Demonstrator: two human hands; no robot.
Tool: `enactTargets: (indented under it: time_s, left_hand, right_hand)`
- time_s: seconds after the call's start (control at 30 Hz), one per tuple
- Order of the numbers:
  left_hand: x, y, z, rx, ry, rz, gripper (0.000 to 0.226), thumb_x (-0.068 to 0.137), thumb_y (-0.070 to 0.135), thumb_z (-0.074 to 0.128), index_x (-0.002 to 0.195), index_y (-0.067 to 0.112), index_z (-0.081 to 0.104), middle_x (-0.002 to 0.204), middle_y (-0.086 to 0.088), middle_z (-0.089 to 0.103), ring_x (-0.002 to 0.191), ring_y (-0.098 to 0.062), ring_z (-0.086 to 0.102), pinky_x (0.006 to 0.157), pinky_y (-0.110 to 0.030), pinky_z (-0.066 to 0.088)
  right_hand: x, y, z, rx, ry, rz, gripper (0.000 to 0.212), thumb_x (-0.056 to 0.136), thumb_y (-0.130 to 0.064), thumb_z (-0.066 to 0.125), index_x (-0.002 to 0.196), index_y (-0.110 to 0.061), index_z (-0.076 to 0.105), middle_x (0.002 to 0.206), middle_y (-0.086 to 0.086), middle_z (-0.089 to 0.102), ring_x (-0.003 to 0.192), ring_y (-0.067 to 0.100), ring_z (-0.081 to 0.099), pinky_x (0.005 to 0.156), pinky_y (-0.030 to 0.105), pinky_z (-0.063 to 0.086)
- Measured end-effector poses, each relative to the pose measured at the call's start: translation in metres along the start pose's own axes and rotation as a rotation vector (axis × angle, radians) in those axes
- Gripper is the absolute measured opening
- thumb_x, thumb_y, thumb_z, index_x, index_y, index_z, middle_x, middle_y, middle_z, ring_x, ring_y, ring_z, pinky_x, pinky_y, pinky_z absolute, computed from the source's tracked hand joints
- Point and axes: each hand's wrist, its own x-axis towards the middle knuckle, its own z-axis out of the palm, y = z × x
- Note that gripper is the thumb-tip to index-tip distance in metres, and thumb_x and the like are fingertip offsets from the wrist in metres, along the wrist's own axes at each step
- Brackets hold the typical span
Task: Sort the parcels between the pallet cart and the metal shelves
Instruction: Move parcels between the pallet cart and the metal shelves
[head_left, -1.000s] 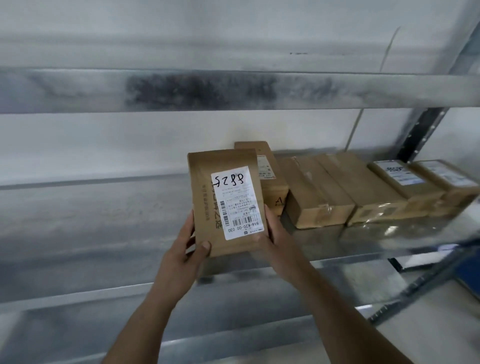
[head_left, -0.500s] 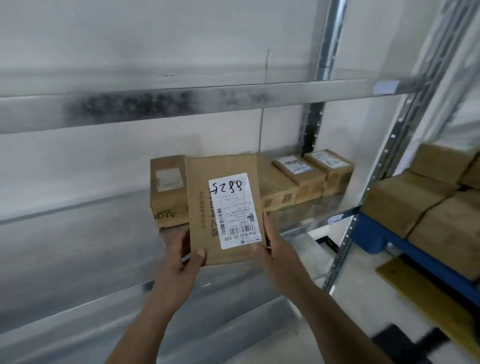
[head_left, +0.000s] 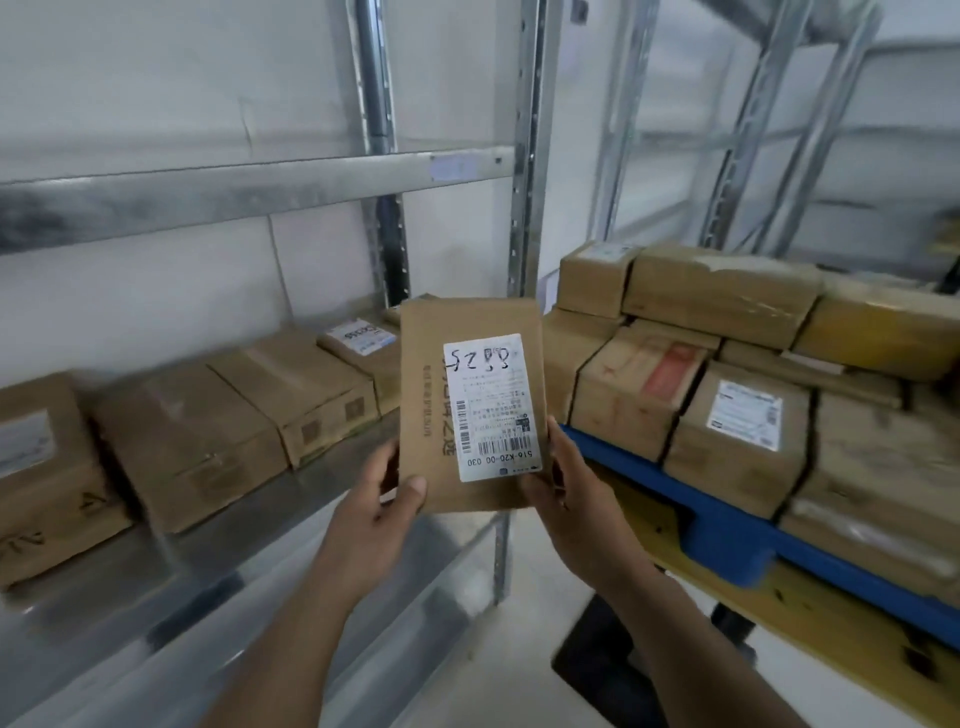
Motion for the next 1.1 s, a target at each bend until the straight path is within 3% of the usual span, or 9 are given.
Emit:
enactTargets:
  time_s: [0.13, 0.27, 0.4, 0.5, 0.67, 0.87, 0.97, 1.03, 1.1]
  left_hand:
    - [0.044, 0.017, 0.023, 0.018, -0.097, 0.023, 0.042, 0.094, 0.038, 0.049, 0.134, 0.043, 0.038, 0.116, 0.022, 0.057, 0.104, 0.003, 0.055, 0.088, -0.028, 0.04]
    - [0.099, 0.031, 0.04, 0.019, -0.18, 0.119, 0.033, 0.094, 0.039, 0.047, 0.126, 0.046, 0.045, 0.115, 0.017, 0.06, 0.103, 0.001, 0.056, 0.087, -0.03, 0.046]
    - [0.159, 0.045, 0.053, 0.028, -0.265, 0.192, 0.038, 0.091, 0.048, 0.041, 0.129, 0.044, 0.044, 0.117, 0.015, 0.061, 0.107, -0.005, 0.058, 0.093, -0.043, 0.048]
    - [0.201, 0.053, 0.061, -0.006, -0.285, 0.243, 0.033, 0.097, 0.036, 0.044, 0.129, 0.028, 0.047, 0.11, 0.011, 0.064, 0.101, -0.006, 0.06, 0.089, -0.04, 0.051]
    - [0.257, 0.061, 0.073, 0.02, -0.341, 0.232, 0.04, 0.095, 0.046, 0.043, 0.131, 0.031, 0.042, 0.11, 0.015, 0.058, 0.095, 0.005, 0.053, 0.069, -0.016, 0.039]
    - [0.307, 0.057, 0.087, 0.011, -0.474, 0.241, 0.059, 0.085, 0.06, 0.046, 0.136, 0.033, 0.037, 0.113, 0.02, 0.052, 0.094, 0.008, 0.049, 0.073, -0.018, 0.038]
    - [0.322, 0.045, 0.092, 0.096, -0.539, 0.222, 0.064, 0.083, 0.061, 0.05, 0.139, 0.038, 0.031, 0.113, 0.023, 0.047, 0.087, 0.016, 0.042, 0.066, -0.012, 0.032]
    - [0.332, 0.034, 0.094, 0.117, -0.585, 0.188, 0.067, 0.084, 0.053, 0.059, 0.14, 0.042, 0.025, 0.114, 0.023, 0.046, 0.093, 0.01, 0.044, 0.071, -0.013, 0.034]
    - [0.342, 0.023, 0.097, 0.099, -0.63, 0.15, 0.073, 0.082, 0.045, 0.066, 0.14, 0.046, 0.022, 0.119, 0.022, 0.047, 0.109, -0.002, 0.044, 0.087, -0.025, 0.037]
  right_hand:
    - [0.016, 0.012, -0.024, 0.033, 0.112, 0.043, 0.062, 0.097, -0.025, 0.05, 0.148, -0.036, 0.017, 0.133, -0.013, 0.051, 0.117, 0.005, 0.052, 0.09, 0.02, 0.047]
    - [0.044, 0.019, -0.04, 0.03, 0.196, 0.077, 0.062, 0.097, -0.027, 0.051, 0.147, -0.039, 0.017, 0.112, -0.025, 0.05, 0.089, -0.009, 0.053, 0.063, 0.005, 0.044]
    - [0.079, 0.021, -0.051, 0.023, 0.255, 0.103, 0.067, 0.094, -0.033, 0.054, 0.149, -0.033, 0.015, 0.125, -0.017, 0.055, 0.107, 0.001, 0.056, 0.084, 0.018, 0.049]
    - [0.107, 0.022, -0.056, 0.021, 0.284, 0.119, 0.076, 0.088, -0.036, 0.062, 0.148, -0.037, 0.015, 0.128, -0.016, 0.055, 0.11, 0.002, 0.057, 0.092, 0.026, 0.051]
    - [0.155, 0.029, -0.063, -0.075, 0.339, 0.18, 0.086, 0.081, -0.036, 0.07, 0.144, -0.044, 0.012, 0.117, -0.024, 0.057, 0.088, -0.012, 0.053, 0.063, 0.007, 0.043]
    - [0.195, 0.048, -0.06, -0.126, 0.408, 0.251, 0.085, 0.083, -0.024, 0.07, 0.146, -0.04, 0.016, 0.129, -0.015, 0.056, 0.108, 0.003, 0.055, 0.077, 0.019, 0.045]
    - [0.206, 0.059, -0.054, -0.14, 0.416, 0.304, 0.083, 0.085, -0.024, 0.067, 0.148, -0.037, 0.015, 0.132, -0.011, 0.054, 0.114, 0.007, 0.054, 0.084, 0.025, 0.045]
    - [0.213, 0.066, -0.049, -0.161, 0.415, 0.33, 0.082, 0.086, -0.026, 0.066, 0.149, -0.035, 0.015, 0.134, -0.008, 0.053, 0.114, 0.01, 0.054, 0.087, 0.028, 0.046]
    - [0.217, 0.07, -0.045, -0.17, 0.428, 0.344, 0.082, 0.086, -0.027, 0.066, 0.15, -0.035, 0.014, 0.132, -0.007, 0.053, 0.111, 0.011, 0.055, 0.085, 0.029, 0.047]
